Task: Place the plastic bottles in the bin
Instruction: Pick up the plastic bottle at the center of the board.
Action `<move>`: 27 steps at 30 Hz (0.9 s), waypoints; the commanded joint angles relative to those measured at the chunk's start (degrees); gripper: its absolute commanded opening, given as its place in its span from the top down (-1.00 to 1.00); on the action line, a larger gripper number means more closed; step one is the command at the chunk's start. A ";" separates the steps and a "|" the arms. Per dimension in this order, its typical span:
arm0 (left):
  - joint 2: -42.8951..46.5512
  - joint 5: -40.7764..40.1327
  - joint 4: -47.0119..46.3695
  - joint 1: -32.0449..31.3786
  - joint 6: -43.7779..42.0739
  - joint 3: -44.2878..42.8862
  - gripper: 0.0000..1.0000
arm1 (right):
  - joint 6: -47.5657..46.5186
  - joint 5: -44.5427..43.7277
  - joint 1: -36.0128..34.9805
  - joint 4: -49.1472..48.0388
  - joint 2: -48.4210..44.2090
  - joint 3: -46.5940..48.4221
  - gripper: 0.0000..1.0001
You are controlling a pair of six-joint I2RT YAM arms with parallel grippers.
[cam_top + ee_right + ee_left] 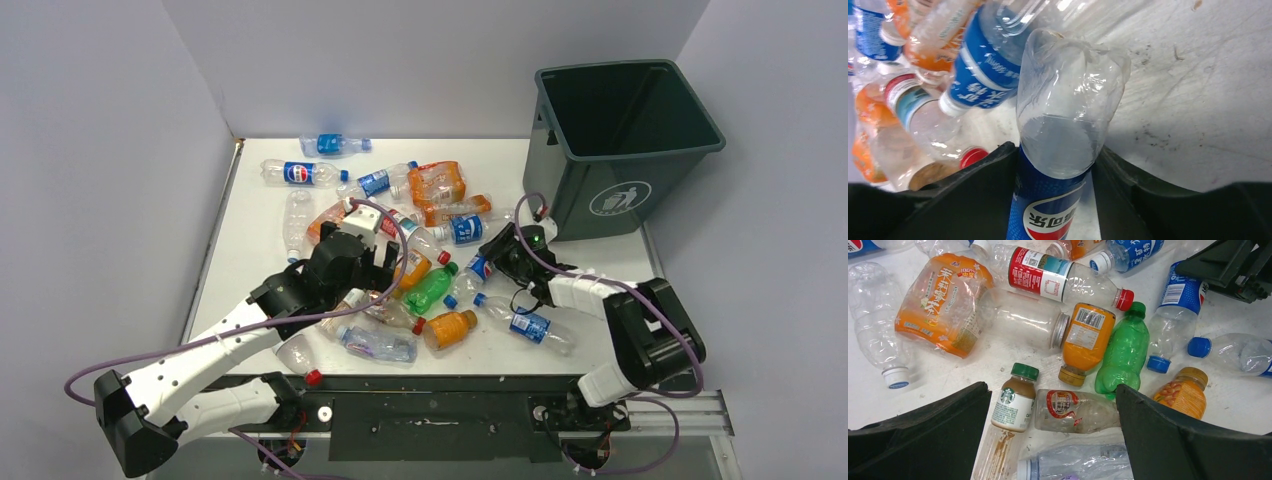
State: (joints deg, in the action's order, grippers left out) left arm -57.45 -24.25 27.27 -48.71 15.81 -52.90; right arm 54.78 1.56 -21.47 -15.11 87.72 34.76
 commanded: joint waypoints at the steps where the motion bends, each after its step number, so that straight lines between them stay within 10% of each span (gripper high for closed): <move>1: 2.29 -1.59 -3.22 -0.34 -0.34 -0.89 -0.92 | -2.40 0.72 -0.36 -0.73 -7.37 0.43 0.08; 11: 16.80 -0.87 -17.82 -0.27 2.43 7.61 -0.92 | -10.45 12.89 -1.94 -0.98 -25.42 0.65 0.22; 18: 24.43 24.86 -26.39 -0.27 -0.45 9.56 -0.92 | -14.19 23.44 -7.89 -9.72 -33.91 2.11 0.19; 27: 11.44 43.25 -21.25 -0.45 1.57 3.54 -0.92 | -3.71 25.79 -8.99 -32.13 -36.60 -1.52 0.17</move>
State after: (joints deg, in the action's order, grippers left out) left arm -41.12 9.50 4.58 -48.82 16.34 -45.65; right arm 46.30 25.61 -29.74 -30.92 52.42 34.54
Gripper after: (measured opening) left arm 0.962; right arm 0.438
